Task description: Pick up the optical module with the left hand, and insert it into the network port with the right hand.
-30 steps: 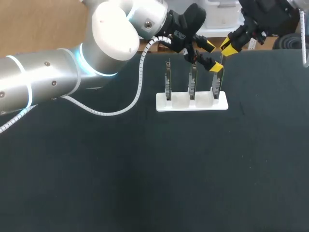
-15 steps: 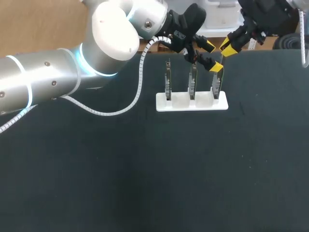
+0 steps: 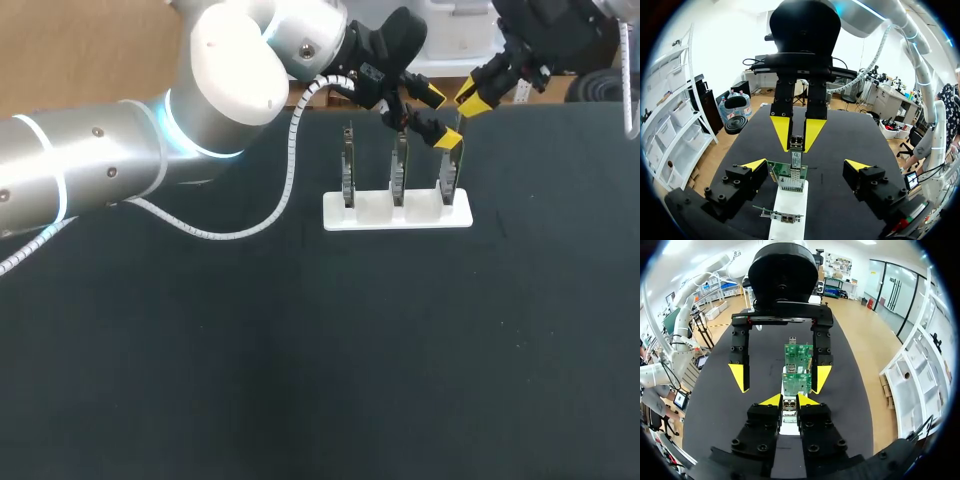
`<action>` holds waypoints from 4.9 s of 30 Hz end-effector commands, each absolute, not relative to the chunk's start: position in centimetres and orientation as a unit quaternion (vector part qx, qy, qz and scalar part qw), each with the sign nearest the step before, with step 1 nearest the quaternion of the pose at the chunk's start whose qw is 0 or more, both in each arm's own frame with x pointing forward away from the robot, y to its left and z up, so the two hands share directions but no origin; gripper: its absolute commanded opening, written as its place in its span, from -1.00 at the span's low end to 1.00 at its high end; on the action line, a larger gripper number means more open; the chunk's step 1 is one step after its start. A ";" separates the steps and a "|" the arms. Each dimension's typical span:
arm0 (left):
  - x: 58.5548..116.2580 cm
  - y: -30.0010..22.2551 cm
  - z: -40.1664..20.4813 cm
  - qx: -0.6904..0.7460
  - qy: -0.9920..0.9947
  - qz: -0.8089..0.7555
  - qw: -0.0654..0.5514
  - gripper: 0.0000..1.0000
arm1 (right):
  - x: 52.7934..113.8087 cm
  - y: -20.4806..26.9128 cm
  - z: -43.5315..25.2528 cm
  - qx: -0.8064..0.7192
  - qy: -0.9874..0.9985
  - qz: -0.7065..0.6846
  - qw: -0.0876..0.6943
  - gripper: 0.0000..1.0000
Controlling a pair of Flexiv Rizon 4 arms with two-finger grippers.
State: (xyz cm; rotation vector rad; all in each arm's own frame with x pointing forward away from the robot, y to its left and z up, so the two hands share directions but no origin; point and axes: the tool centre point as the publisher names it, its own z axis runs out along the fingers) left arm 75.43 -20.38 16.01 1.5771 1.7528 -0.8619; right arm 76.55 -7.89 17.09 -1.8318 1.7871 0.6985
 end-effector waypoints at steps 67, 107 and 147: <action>75.3 -20.3 16.0 0.597 0.663 -0.326 0.313 1.00 | 76.5 -7.7 17.0 -0.669 0.655 0.248 0.248 -1.00; 75.3 -20.3 16.0 0.597 0.663 -0.326 0.313 1.00 | 76.5 -7.9 17.0 -0.667 0.659 0.246 0.246 -1.00; 75.3 -20.3 16.0 0.597 0.663 -0.326 0.313 1.00 | 76.3 -7.7 17.0 -0.664 0.660 0.244 0.253 -1.00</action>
